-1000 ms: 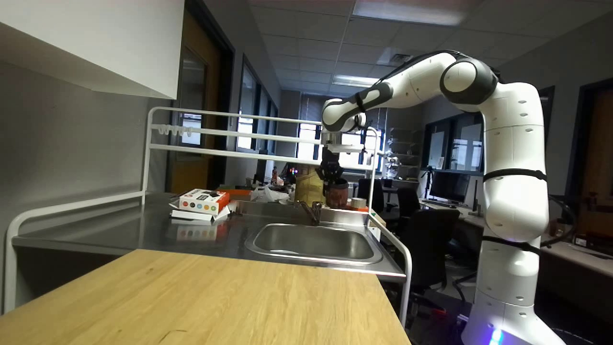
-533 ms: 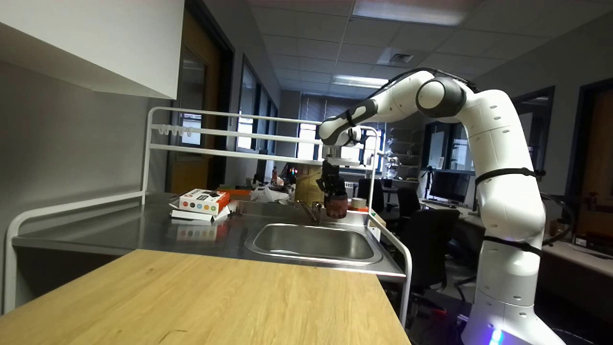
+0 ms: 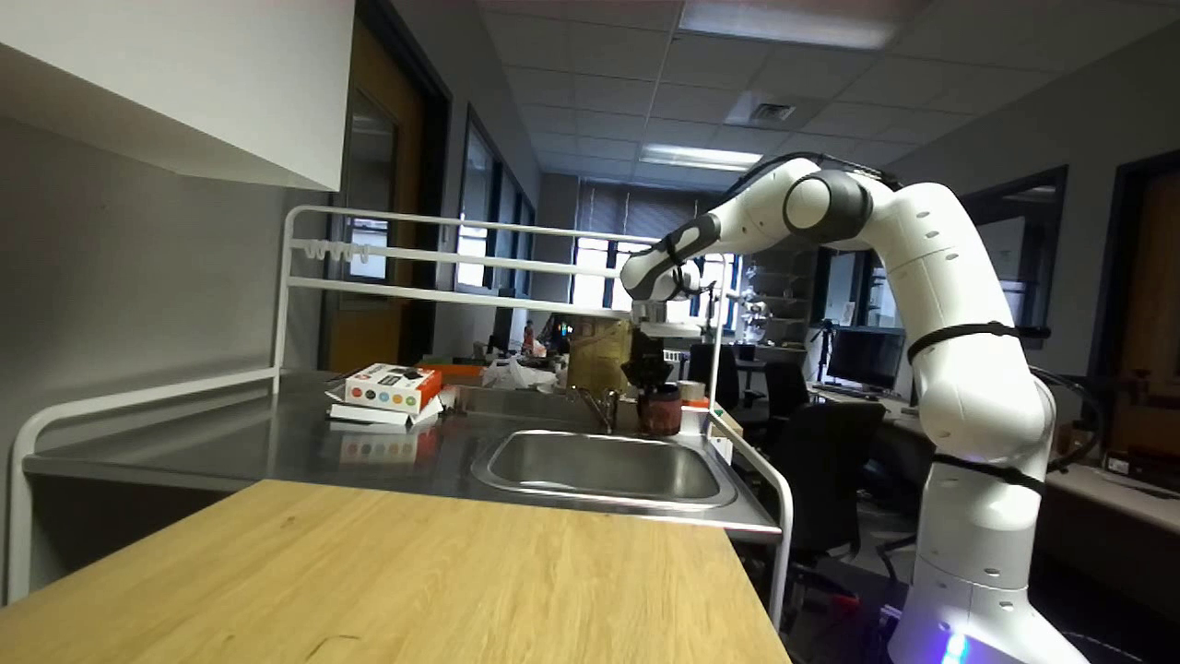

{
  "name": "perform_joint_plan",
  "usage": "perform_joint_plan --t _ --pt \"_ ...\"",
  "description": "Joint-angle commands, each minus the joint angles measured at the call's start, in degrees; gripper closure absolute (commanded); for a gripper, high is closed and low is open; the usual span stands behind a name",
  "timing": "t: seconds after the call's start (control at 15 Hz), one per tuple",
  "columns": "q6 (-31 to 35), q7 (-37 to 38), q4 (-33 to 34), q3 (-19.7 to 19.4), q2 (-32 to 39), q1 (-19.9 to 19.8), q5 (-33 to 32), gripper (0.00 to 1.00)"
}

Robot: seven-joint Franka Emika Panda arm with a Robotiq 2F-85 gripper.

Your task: Pick up the pink cup from the sink and place it on the right

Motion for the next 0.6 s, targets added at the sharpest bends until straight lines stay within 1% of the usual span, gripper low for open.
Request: perform_joint_plan --t 0.0,0.13,0.2,0.27,0.33,0.4,0.53 --pt "-2.09 -1.9 3.94 -0.11 1.93 -0.65 1.23 0.95" --pt "-2.5 -2.24 4.63 0.06 2.73 -0.71 1.42 0.95" --pt "-2.84 -2.43 5.2 0.16 3.08 -0.78 1.63 0.65" --pt "-3.31 -2.55 5.58 0.2 3.28 -0.81 1.73 0.65" --pt "-3.75 -2.59 5.92 0.21 3.4 -0.8 1.72 0.6" --pt "-4.1 -2.59 6.05 0.21 3.37 -0.79 1.72 0.52" --pt "-4.53 -2.8 6.18 0.21 3.13 -0.93 1.96 0.38"
